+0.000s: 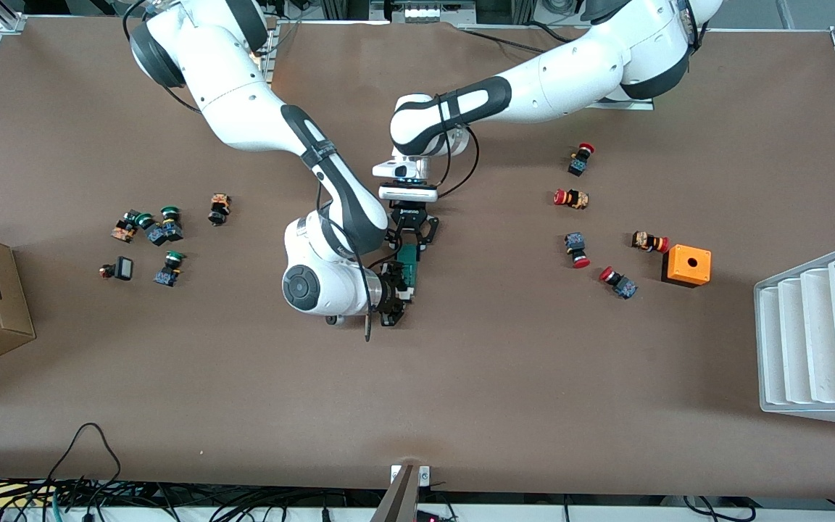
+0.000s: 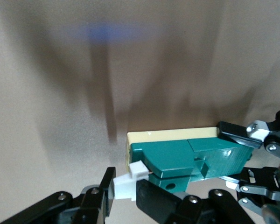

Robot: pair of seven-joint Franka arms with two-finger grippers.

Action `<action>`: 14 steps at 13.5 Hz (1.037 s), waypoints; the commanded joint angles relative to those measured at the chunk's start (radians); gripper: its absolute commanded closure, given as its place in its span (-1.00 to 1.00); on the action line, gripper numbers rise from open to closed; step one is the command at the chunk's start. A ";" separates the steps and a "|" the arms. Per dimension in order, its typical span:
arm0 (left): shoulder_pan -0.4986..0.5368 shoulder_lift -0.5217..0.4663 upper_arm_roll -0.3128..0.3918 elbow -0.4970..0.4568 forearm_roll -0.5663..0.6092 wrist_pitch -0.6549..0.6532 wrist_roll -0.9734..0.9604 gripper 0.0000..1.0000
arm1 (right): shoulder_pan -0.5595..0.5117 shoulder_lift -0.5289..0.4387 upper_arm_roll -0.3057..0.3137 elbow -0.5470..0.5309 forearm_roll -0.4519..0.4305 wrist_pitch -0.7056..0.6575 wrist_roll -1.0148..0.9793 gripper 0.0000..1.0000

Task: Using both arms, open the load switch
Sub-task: 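Swing the white handle toward the switch base with the right gripper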

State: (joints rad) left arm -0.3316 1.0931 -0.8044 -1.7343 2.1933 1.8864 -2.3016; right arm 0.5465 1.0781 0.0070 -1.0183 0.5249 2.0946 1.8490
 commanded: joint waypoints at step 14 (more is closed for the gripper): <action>-0.007 0.054 0.001 0.053 0.055 0.040 -0.010 0.36 | 0.010 -0.083 0.034 -0.072 -0.088 -0.105 0.013 0.50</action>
State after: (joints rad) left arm -0.3316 1.0933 -0.8044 -1.7342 2.1934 1.8863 -2.3016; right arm 0.5506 1.0404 0.0188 -1.0126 0.4624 2.0270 1.8491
